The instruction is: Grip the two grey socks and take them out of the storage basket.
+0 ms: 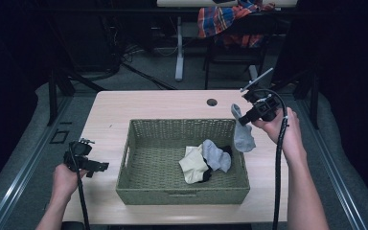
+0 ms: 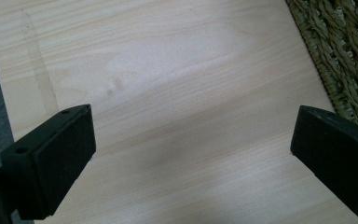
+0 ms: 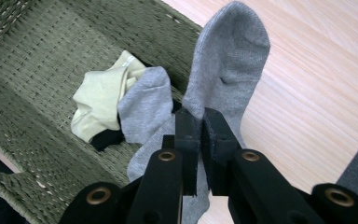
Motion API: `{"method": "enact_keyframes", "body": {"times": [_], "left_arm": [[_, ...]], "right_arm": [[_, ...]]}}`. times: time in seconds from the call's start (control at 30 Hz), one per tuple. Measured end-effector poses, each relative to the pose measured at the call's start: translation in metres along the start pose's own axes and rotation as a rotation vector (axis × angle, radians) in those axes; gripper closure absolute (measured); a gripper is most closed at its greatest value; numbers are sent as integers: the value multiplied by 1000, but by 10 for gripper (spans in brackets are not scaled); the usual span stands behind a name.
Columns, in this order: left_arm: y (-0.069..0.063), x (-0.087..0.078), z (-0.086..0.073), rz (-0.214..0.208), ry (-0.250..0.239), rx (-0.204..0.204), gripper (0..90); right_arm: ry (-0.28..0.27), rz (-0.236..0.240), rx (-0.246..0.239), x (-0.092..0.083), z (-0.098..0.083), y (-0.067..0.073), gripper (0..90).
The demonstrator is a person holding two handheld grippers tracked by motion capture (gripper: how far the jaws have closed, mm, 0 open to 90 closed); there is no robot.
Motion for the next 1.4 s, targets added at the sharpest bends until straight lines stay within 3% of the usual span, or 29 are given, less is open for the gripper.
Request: {"method": "enact_keyframes", "body": {"times": [0.6, 1.4], "left_arm": [[0, 0, 1, -2, -1, 2, 1], [0, -1, 1, -3, -5, 2, 1]], "right_arm": [[-34, -24, 78, -18, -21, -29, 858], [11, -65, 201, -5, -46, -74, 859]]}}
Point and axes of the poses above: each handheld gripper's, and its own axes: x roughly forward along the jaws, z roughly out of its top, y roughly to its left, the point moved 8 cm from there along x, roughly forward along the jaws, and after that the axes turned 15 degrees about z, right-handed, at the moved point
